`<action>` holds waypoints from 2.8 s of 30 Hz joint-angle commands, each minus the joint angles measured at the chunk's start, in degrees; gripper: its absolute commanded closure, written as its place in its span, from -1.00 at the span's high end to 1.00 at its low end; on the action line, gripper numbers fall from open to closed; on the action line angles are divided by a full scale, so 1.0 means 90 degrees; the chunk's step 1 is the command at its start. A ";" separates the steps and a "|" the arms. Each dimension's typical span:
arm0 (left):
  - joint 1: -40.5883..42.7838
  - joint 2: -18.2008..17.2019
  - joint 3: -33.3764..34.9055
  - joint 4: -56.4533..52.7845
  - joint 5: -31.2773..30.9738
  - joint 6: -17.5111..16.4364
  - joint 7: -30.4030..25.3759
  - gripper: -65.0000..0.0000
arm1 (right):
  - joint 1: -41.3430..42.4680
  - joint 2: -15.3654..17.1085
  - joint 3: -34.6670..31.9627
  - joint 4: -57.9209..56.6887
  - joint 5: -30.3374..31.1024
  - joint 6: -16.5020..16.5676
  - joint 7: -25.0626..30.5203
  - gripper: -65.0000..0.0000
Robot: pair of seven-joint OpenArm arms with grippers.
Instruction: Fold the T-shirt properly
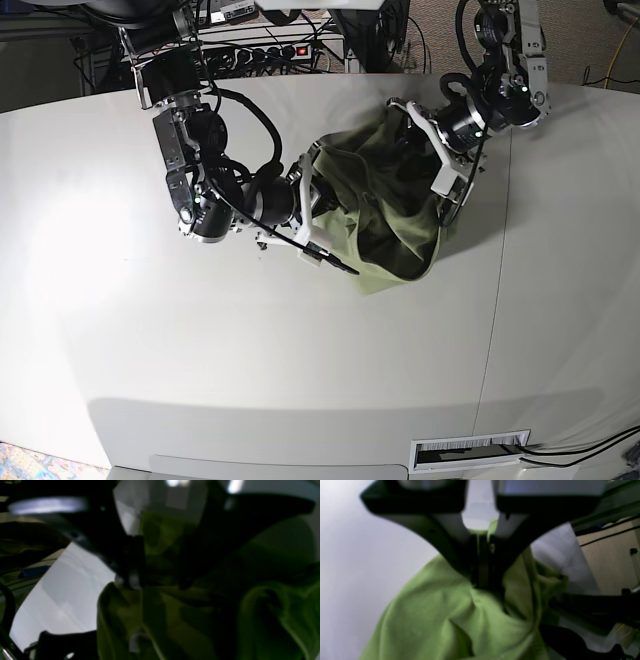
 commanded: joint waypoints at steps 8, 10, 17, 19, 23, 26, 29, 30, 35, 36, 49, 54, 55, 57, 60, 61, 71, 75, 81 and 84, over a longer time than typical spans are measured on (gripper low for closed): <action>-0.0029 0.0032 0.0002 0.0126 -0.0787 0.0160 -0.0143 -0.13 | 0.0141 0.0000 0.0019 0.0100 0.0095 0.0009 0.0117 -0.99; -0.0029 0.0034 0.0002 0.0126 -0.0799 0.0231 -0.0143 -0.13 | 0.0141 0.0000 0.0019 0.0100 0.0095 0.0009 0.0119 -0.99; 0.0027 0.0034 0.0272 0.0126 -0.0787 0.0427 -0.0146 -0.13 | 0.0141 0.0002 0.0019 0.0100 0.0095 0.0009 0.0119 -0.99; 0.0019 0.0034 0.0469 0.0126 -0.0590 0.0471 -0.0199 -0.13 | 0.0141 0.0002 0.0019 0.0100 0.0095 0.0009 0.0119 -0.99; 0.0022 0.0032 0.0811 0.0126 -0.0109 0.0690 -0.0563 -0.13 | 0.0141 0.0002 0.0019 0.0100 0.0092 0.0009 0.0117 -0.99; 0.0022 0.0034 0.1032 0.0126 0.0335 0.0835 -0.0872 -0.13 | 0.0141 0.0002 0.0019 0.0100 0.0092 0.0009 0.0119 -0.99; 0.0022 0.0032 0.1229 0.0126 0.0828 0.1144 -0.1025 -0.13 | 0.0141 0.0002 0.0019 0.0100 0.0092 0.0009 0.0117 -0.99; 0.0024 0.0032 0.1287 0.0126 0.0974 0.1212 -0.1098 -0.13 | 0.0141 0.0002 0.0019 0.0100 0.0092 0.0009 0.0114 -0.99; 0.0022 0.0032 0.1481 0.0126 0.1307 0.1549 -0.1428 -0.13 | 0.0141 0.0002 0.0019 0.0100 0.0095 0.0009 0.0117 -0.99; 0.0022 0.0029 0.1506 0.0126 0.1394 0.1581 -0.1481 -0.18 | 0.0141 0.0002 0.0019 0.0100 0.0092 0.0009 0.0117 -0.99; 0.0024 0.0010 0.1498 0.0770 0.1605 0.1588 -0.1066 -1.00 | 0.0141 0.0095 0.0032 0.0100 -0.0107 0.0009 0.0233 -0.99; 0.0121 -0.0010 0.1496 0.1486 0.2251 0.1593 -0.0784 -1.00 | 0.0141 0.0199 0.0032 0.0100 -0.0121 0.0009 0.0352 -0.99; 0.0185 -0.0019 0.1498 0.1547 0.2438 0.1596 -0.0792 -1.00 | 0.0141 0.0199 0.0032 0.0100 -0.0121 0.0009 0.0350 -0.99; 0.0306 -0.0022 0.1498 0.1579 0.2815 0.1593 -0.0799 -1.00 | 0.0141 0.0197 0.0032 0.0100 -0.0119 0.0009 0.0357 -0.99; 0.0493 -0.0022 0.1496 0.1579 0.3599 0.1596 -0.0818 -1.00 | 0.0141 0.0197 0.0032 0.0100 -0.0117 0.0009 0.0359 -0.99; 0.0542 -0.0019 0.1496 0.1579 0.3849 0.1596 -0.0818 -1.00 | 0.0141 0.0197 0.0032 0.0100 -0.0100 0.0009 0.0357 -0.99; 0.0641 -0.0534 0.1486 0.1868 0.4758 0.1824 -0.0546 -1.00 | 0.0143 0.0197 0.0029 0.0100 -0.0100 0.0009 0.0376 -0.99; 0.0763 -0.0760 0.1486 0.2302 0.4755 0.2021 -0.0413 -1.00 | 0.0143 0.0197 0.0032 0.0100 -0.0100 0.0009 0.0381 -0.99; 0.1154 -0.0765 0.1484 0.2640 0.5202 0.2016 -0.0430 -1.00 | 0.0141 0.0197 0.0029 0.0100 -0.0092 0.0009 0.0372 -0.99; 0.1209 -0.0984 0.1370 0.2640 0.5294 0.2018 -0.0452 -1.00 | 0.0141 0.0197 0.0029 0.0100 0.0029 0.0009 0.0216 -0.99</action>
